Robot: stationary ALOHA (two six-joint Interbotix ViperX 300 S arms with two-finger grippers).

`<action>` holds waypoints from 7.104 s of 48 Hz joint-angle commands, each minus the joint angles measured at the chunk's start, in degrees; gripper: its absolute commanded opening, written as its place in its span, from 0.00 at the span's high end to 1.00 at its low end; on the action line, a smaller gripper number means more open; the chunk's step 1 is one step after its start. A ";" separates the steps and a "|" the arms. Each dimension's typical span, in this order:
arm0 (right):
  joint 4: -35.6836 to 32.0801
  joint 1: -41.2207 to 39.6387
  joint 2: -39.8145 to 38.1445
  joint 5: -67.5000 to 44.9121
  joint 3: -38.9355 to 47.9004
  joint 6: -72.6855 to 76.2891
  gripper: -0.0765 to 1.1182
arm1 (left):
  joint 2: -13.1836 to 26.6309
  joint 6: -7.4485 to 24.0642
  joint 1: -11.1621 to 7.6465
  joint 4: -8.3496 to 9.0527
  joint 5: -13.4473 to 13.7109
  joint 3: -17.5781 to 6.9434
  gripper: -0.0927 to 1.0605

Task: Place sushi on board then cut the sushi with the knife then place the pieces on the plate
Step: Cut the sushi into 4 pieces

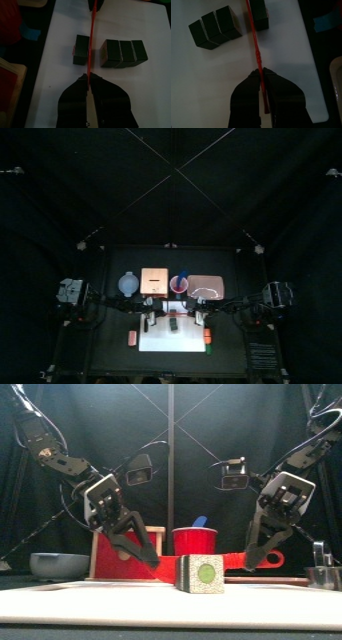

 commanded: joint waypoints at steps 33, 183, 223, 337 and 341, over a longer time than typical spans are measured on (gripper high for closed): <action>1.49 1.58 -14.85 5.80 -0.62 0.35 0.66 | -8.09 -0.53 -6.59 1.93 1.41 -1.93 0.56; 6.33 6.33 -3.34 5.27 -3.60 0.35 0.66 | -1.76 -0.53 -9.58 -2.99 3.87 -2.90 0.56; 5.89 6.68 -10.20 6.33 -3.16 0.35 0.66 | -7.38 -0.44 -11.07 -0.88 3.25 -3.52 0.56; 8.53 8.70 -7.12 5.54 -3.16 0.26 0.66 | -4.57 -0.26 -12.13 -2.11 3.60 -4.04 0.56; 8.53 8.70 -7.03 5.45 -3.16 0.26 0.66 | -4.57 -0.35 -12.13 -2.11 3.60 -3.96 0.56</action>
